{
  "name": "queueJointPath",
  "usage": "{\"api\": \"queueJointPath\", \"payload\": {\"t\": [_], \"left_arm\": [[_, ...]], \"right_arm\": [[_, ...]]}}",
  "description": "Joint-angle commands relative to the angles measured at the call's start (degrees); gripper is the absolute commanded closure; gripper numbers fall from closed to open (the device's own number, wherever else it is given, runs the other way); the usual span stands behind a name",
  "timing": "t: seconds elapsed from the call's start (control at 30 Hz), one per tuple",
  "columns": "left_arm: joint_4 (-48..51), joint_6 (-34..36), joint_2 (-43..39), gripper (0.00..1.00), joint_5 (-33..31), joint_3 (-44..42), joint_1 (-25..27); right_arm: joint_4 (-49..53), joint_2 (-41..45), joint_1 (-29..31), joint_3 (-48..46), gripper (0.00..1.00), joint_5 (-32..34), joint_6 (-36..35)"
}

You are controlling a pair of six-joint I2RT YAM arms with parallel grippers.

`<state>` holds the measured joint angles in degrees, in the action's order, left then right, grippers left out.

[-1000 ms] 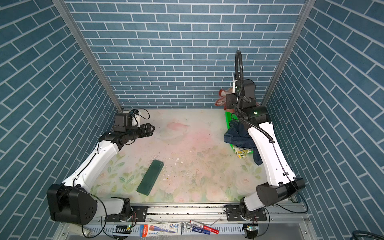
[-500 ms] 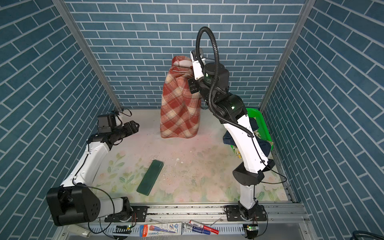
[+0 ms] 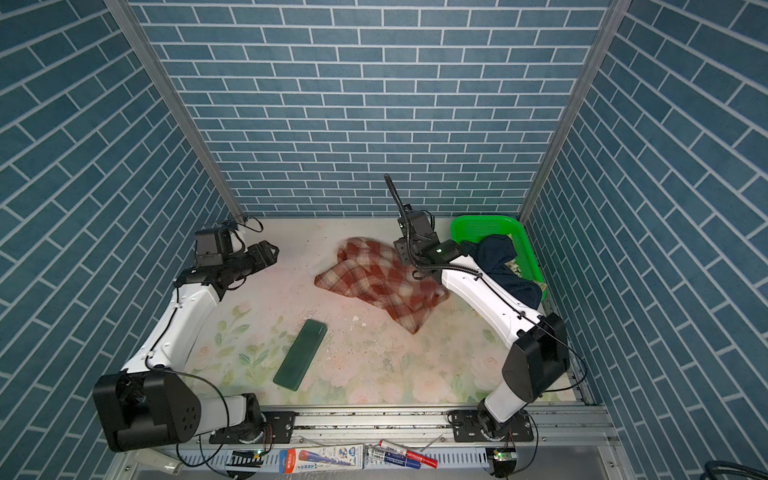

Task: Fold and stack the skirts

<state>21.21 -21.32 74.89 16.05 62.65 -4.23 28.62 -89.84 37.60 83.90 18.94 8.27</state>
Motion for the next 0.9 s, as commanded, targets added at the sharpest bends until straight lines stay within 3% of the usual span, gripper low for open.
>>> {"api": "queueJointPath", "payload": {"t": [0.0, 0.2, 0.5, 0.63, 0.87], "left_arm": [[2.17, 3.92, -0.05, 0.18, -2.78, 0.49, 5.72], [2.37, 12.15, -1.49, 0.19, -8.46, 0.13, 17.97], [3.10, 24.53, 0.47, 0.21, -17.86, -0.26, 41.94], [4.18, 23.79, 5.20, 0.22, -20.46, 2.10, 43.52], [3.53, 24.01, 13.24, 0.22, -20.01, 6.42, 45.57]], "right_arm": [[-0.97, 4.99, -1.81, -2.61, 0.29, -1.04, 7.01], [-1.37, 9.16, -7.39, -8.89, 0.34, -5.33, 13.03], [0.32, 17.85, -14.46, -14.96, 0.37, -7.99, 13.70], [-0.27, 21.86, -16.40, -19.23, 0.38, -10.45, 12.65], [1.92, 22.51, -16.17, -21.87, 0.42, -17.72, 3.84]]}}
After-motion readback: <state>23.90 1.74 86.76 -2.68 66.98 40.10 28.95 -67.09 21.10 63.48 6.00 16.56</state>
